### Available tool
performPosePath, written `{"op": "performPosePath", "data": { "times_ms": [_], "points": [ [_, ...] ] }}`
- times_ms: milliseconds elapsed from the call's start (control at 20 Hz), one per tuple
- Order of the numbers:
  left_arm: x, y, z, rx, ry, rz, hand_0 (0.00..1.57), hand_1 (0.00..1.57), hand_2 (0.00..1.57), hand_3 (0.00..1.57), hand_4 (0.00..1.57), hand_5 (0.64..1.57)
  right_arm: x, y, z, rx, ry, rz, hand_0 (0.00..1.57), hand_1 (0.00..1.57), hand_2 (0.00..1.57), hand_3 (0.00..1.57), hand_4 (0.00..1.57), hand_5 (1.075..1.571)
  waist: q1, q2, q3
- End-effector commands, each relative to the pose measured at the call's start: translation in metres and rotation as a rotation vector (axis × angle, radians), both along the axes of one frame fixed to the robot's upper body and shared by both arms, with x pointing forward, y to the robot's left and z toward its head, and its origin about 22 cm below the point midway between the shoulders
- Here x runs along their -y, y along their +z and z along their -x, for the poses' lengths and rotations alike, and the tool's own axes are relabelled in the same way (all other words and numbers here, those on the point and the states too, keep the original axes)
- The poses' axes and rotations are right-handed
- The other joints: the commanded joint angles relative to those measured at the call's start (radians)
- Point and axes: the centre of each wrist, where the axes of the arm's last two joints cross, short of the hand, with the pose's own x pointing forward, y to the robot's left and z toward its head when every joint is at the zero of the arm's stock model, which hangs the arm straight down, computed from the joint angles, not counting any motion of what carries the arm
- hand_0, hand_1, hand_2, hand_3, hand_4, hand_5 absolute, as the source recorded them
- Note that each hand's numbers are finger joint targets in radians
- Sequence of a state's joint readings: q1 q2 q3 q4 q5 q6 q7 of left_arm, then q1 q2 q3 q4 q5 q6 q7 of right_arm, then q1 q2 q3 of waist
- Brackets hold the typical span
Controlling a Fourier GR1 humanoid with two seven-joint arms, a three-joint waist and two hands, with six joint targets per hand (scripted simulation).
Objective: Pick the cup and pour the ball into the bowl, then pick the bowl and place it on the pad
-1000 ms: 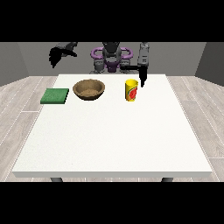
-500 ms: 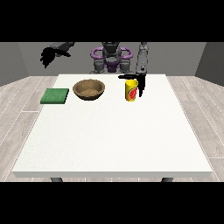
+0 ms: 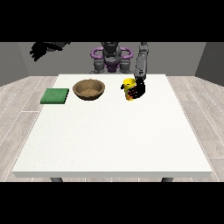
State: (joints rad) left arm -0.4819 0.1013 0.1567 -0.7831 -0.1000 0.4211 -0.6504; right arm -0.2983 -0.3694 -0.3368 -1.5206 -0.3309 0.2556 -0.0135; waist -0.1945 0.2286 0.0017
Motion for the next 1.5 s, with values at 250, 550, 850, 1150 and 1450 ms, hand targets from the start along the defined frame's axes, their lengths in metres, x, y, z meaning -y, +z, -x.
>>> {"op": "performPosePath", "data": {
  "times_ms": [250,550,850,1150,1450],
  "points": [
    [0.085,0.034,-0.028,-0.055,0.009,-0.404,1.30,1.30,1.57,1.57,1.19,1.539,0.009,-0.028,-0.010,-0.218,-0.023,-0.024,0.00,0.00,0.00,0.22,0.22,1.569,0.028,-0.245,0.0039],
    [0.146,0.047,-0.039,-0.109,0.000,-0.669,1.33,1.33,1.57,1.57,1.15,1.552,0.007,-0.044,-0.015,-0.292,-0.011,-0.061,0.00,0.00,0.00,0.23,0.33,1.568,0.020,-0.307,0.0019],
    [0.172,0.035,-0.019,-0.165,-0.055,-0.890,1.31,1.31,1.57,1.57,1.14,1.556,0.007,-0.058,-0.023,-0.305,-0.072,-0.103,0.00,0.00,0.00,0.00,0.42,1.569,0.069,-0.347,0.0002],
    [0.191,0.049,-0.023,-0.213,-0.028,-1.156,0.32,0.32,1.57,1.40,1.00,1.564,0.034,-0.063,-0.015,-0.352,-0.056,-0.090,0.00,0.00,0.00,0.18,0.44,1.570,0.075,-0.370,-0.0002],
    [0.196,0.065,-0.033,-0.203,0.011,-1.281,0.00,0.00,1.57,1.35,0.80,1.547,0.037,-0.084,0.002,-0.378,-0.076,-0.122,0.00,0.00,0.00,0.24,0.44,1.570,0.097,-0.382,-0.0014]
  ]
}}
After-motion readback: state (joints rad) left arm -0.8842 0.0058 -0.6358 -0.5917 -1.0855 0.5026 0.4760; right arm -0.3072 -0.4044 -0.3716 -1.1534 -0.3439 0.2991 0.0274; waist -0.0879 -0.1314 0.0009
